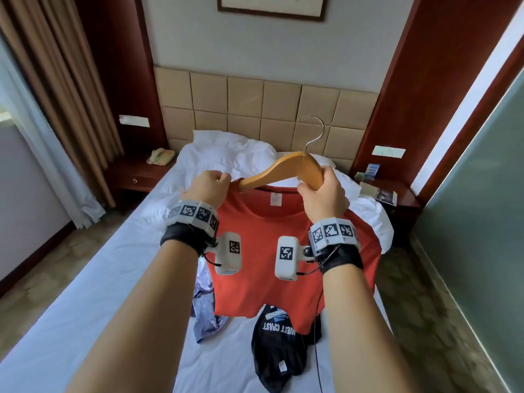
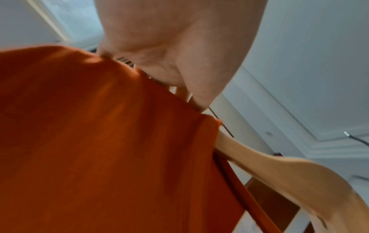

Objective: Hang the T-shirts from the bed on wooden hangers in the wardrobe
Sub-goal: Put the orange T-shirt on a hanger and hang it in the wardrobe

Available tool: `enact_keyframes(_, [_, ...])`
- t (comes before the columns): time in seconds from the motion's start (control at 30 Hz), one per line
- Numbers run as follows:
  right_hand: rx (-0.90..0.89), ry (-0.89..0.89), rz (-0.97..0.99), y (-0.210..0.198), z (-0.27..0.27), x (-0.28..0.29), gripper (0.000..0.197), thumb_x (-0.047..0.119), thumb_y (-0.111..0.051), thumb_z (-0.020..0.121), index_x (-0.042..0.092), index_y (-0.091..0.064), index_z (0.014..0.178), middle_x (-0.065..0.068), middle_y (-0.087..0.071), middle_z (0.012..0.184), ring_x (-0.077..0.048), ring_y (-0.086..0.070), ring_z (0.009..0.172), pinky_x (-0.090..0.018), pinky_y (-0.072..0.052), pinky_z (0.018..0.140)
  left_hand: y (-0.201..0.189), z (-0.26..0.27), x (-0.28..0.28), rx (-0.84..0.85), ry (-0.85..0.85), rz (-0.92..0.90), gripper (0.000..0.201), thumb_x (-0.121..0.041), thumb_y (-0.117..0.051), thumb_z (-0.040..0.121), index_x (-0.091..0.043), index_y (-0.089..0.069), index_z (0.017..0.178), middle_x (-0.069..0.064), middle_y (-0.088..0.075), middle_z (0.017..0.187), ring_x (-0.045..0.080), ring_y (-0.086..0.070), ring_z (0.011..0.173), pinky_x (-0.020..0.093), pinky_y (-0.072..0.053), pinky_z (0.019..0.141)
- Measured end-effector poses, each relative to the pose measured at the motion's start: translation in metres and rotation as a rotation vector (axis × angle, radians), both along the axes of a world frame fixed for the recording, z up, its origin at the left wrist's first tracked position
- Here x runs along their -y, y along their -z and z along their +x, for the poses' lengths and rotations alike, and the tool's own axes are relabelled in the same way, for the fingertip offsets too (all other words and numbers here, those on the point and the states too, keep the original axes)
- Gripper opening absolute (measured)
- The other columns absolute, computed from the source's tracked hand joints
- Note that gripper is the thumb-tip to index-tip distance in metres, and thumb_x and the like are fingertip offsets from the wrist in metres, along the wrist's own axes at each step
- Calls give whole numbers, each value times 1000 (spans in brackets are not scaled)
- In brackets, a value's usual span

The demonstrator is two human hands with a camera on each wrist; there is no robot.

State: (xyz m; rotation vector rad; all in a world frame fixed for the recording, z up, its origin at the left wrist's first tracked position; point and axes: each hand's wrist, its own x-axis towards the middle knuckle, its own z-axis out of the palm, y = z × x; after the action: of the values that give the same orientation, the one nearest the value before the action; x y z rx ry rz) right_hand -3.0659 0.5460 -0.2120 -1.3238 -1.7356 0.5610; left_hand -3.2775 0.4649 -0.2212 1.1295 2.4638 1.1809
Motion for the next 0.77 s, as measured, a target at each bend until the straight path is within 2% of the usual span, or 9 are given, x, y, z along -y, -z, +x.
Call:
enact_keyframes(0.1, [-12, 63, 7, 10, 4, 14, 20, 31, -68, 84, 23, -53, 93, 14, -59, 76, -23, -55, 77, -44, -40, 97, 21, -5, 18, 88, -59, 58, 34, -29, -50, 88, -14, -42, 58, 2, -43, 57, 24, -45, 61, 32, -32, 59])
enact_keyframes(0.17, [-12, 86, 6, 16, 8, 23, 21, 34, -68, 84, 25, -51, 92, 13, -61, 79, -25, -60, 82, -45, -40, 98, 37, -7, 31, 173, -112, 127, 34, -27, -53, 87, -13, -44, 58, 3, -43, 57, 22, -43, 61, 31, -31, 57])
enact_keyframes(0.23, [-10, 99, -12, 21, 12, 32, 23, 36, -68, 86, 25, -50, 94, 12, -61, 81, -27, -62, 88, -44, -39, 97, 50, -7, 42, 296, -146, 229, 30, -28, -56, 87, -13, -53, 62, 1, -48, 61, 20, -46, 68, 32, -36, 64])
enact_keyframes(0.33, [15, 108, -27, 30, 16, 46, 26, 39, -66, 89, 21, -52, 103, 8, -65, 89, -29, -63, 94, -43, -35, 96, 68, -5, 58, 478, -163, 334, 24, -31, -61, 89, -9, -71, 95, 3, -65, 89, 18, -56, 87, 31, -43, 78])
enact_keyframes(0.43, [42, 116, -43, 38, 19, 60, 30, 41, -66, 90, 20, -52, 106, 6, -67, 93, -30, -64, 97, -44, -37, 96, 80, -3, 67, 668, -139, 417, 26, -35, -73, 81, -13, -73, 96, 7, -71, 94, 22, -65, 92, 38, -52, 84])
enact_keyframes(0.53, [31, 133, -68, 45, 27, 66, 33, 43, -71, 86, 19, -54, 103, 6, -64, 88, -32, -65, 98, -44, -44, 94, 85, -2, 70, 587, -128, 415, 20, -33, -78, 79, -14, -73, 79, 0, -65, 69, 15, -60, 71, 33, -49, 72])
enact_keyframes(0.63, [23, 124, -72, 52, 33, 68, 34, 43, -74, 84, 19, -56, 99, 6, -64, 87, -32, -67, 97, -48, -48, 92, 86, -3, 72, 508, -157, 375, 27, -39, -77, 73, -19, -66, 60, -12, -53, 45, 12, -51, 57, 29, -42, 64])
enact_keyframes(0.7, [30, 112, -80, 54, 32, 71, 32, 42, -75, 84, 20, -55, 96, 9, -61, 83, -32, -67, 95, -47, -48, 92, 87, -6, 75, 457, -191, 316, 29, -41, -77, 73, -17, -67, 60, -8, -55, 48, 17, -54, 61, 28, -42, 66])
enact_keyframes(0.77, [39, 110, -80, 56, 30, 74, 32, 42, -75, 84, 19, -55, 95, 9, -60, 82, -31, -67, 94, -46, -48, 92, 84, -5, 79, 393, -239, 216, 25, -39, -75, 78, -16, -70, 70, 3, -63, 65, 23, -59, 73, 27, -43, 70])
